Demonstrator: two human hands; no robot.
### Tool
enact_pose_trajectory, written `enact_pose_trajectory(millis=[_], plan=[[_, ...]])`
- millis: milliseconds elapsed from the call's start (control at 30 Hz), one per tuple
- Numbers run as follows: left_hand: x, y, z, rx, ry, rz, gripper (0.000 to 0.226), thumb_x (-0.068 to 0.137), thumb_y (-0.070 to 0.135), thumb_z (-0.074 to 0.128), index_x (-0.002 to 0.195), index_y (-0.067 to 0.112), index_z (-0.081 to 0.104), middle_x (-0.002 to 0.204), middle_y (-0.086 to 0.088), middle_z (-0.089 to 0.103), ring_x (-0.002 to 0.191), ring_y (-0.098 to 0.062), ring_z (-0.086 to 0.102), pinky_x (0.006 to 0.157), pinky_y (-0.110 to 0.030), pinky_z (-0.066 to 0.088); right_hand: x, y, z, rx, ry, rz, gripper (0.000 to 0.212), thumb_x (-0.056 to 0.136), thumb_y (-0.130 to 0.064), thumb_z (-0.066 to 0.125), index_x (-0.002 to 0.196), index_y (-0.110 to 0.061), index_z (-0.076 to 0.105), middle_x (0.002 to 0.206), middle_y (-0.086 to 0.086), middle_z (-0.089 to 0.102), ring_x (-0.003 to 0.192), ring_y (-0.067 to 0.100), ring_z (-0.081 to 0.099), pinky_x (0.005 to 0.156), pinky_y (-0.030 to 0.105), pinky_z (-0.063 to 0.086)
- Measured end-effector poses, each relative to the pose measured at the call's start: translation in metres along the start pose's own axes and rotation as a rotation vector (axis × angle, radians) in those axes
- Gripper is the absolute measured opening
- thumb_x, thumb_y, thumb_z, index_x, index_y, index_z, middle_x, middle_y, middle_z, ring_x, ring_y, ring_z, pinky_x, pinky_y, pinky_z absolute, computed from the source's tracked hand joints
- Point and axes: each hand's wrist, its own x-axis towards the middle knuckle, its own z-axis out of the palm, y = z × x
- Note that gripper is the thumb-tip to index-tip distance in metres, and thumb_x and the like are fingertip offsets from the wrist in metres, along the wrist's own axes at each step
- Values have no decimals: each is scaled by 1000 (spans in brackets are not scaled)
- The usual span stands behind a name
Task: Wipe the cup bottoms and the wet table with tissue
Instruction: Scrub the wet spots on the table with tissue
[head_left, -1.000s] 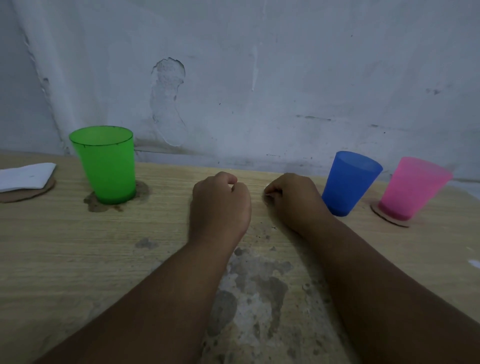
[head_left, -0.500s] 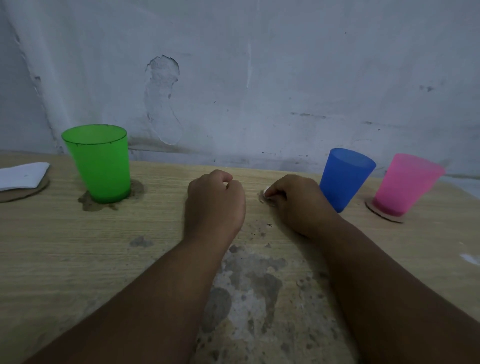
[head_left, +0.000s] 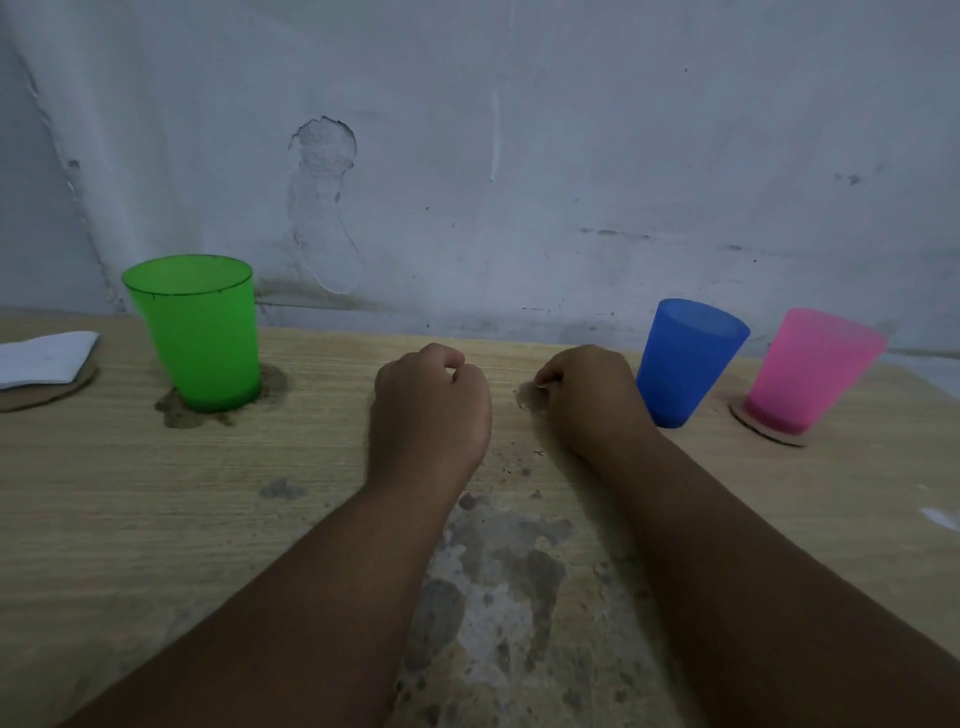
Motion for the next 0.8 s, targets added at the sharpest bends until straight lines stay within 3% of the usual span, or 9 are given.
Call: enact_pose_trajectory(millis=[100,200,367,467,567,700,800], plan=[[2,-1,0,7,-1,4,44,81,35,43,117,28,69,116,-1,66,94,-19,64,85,-46,57,-6,-10,4,-22,-37,-88,28,89,-8,55,109,-17,73,109,5,70,101,23,64,87,32,53],[2,-2,0,17,3,4,40,84,32,44,114,27,70,115,0,66,94,-18,63,86,-45,57,-9,-7,1,15,-57,-122,27,93,-9,57,111,-19,75,117,-2,71,106,16,64,92,18,44],[2,0,0,2,-1,-1,44,79,35,42,111,26,71,111,-2,68,93,-21,65,85,-46,57,-11,10,-3,145,73,23,30,92,-2,56,113,-14,73,117,-1,71,105,12,64,84,13,41],[1,0,0,10,-3,6,43,82,34,43,114,27,70,114,-1,67,96,-21,64,87,-47,56,-15,0,-5,130,83,-83,25,93,-9,57,111,-16,74,115,-2,71,103,11,63,85,15,42],[2,-1,0,11,-5,0,47,80,36,40,116,28,69,116,-1,66,96,-20,63,87,-47,56,-21,-18,0,-44,-79,-246,30,94,-10,53,113,-19,74,114,1,69,102,21,64,89,25,49],[1,0,-1,1,2,-5,45,81,35,42,116,27,69,117,-1,65,95,-19,63,88,-47,56,-21,-15,4,-38,-16,-183,21,90,-15,54,100,-19,73,96,5,69,91,25,66,77,35,55],[2,0,-1,1,6,-4,42,82,33,46,116,27,69,117,-1,65,94,-19,63,86,-47,56,-18,-13,2,-111,-60,-130,30,91,-9,55,115,-18,72,113,4,69,102,23,64,90,34,54]])
